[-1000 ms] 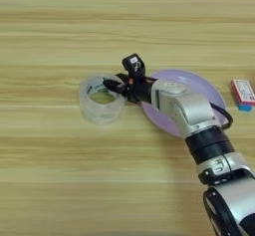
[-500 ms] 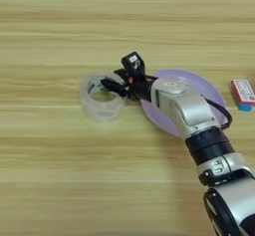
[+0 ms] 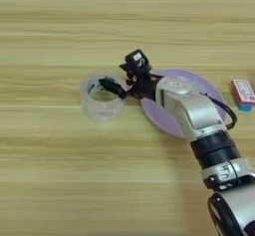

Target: Move the objects on the table

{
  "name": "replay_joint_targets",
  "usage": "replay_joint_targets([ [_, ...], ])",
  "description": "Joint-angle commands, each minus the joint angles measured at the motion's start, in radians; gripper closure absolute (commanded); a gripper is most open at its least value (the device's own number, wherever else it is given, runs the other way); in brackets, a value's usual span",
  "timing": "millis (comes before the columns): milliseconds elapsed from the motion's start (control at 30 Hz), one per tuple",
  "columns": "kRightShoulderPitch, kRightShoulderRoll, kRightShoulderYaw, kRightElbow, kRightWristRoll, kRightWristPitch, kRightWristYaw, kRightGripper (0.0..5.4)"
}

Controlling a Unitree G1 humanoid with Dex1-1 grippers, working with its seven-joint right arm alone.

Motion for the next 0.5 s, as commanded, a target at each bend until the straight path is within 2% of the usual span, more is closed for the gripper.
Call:
replay_joint_targets([
  [33, -0.055, -0.014, -0.026, -0.107, 0.009, -0.034, -0.020, 0.33],
  [167, -0.057, -0.014, -0.033, -0.118, 0.003, -0.048, -0.033, 0.03],
  [400, -0.068, -0.021, -0.073, -0.142, -0.006, -0.101, -0.079, 0.03],
  [500, -0.031, -0.028, -0.106, -0.205, -0.008, -0.135, -0.119, 0.03],
])
